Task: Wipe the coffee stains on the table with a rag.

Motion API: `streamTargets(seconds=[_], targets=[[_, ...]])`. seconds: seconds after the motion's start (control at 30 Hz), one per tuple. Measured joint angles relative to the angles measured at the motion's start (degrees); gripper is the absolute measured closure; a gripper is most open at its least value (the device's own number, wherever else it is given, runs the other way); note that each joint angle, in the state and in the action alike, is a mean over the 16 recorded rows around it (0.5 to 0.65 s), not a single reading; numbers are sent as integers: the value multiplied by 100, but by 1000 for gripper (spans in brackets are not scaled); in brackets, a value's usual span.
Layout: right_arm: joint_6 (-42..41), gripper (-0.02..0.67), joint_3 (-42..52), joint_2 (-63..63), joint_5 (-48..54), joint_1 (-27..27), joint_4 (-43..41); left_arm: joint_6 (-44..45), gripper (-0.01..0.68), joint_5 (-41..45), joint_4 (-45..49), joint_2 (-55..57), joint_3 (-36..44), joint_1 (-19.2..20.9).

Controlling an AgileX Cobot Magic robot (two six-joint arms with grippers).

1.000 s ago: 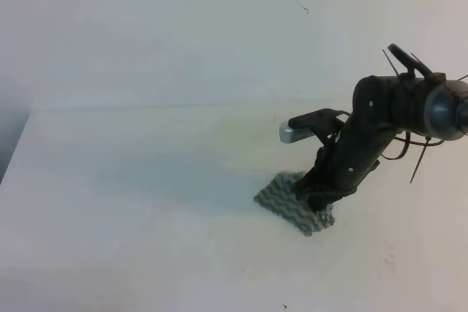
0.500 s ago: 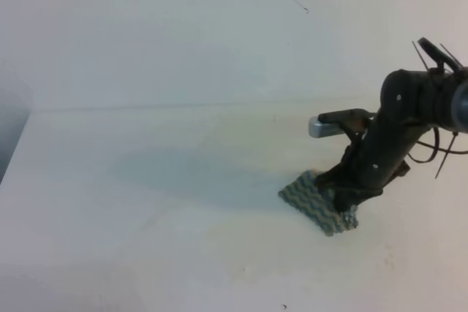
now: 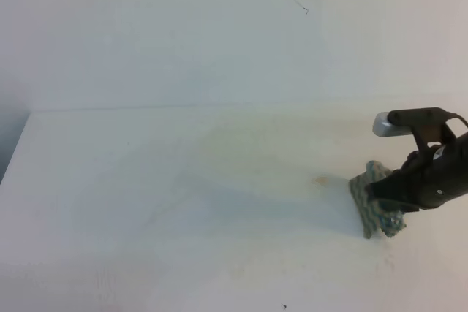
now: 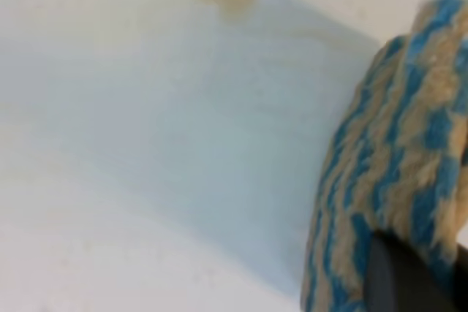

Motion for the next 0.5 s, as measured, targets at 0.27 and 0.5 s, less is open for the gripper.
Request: streamTargets(seconds=[0.27,0.5], targets=[[-269,611,563,-465,-442,-15,160,0,674,0,0,-9,-32,0],[-620,521,602,-522,-355,-15,231,0,674,0,0,-28,-32,1]])
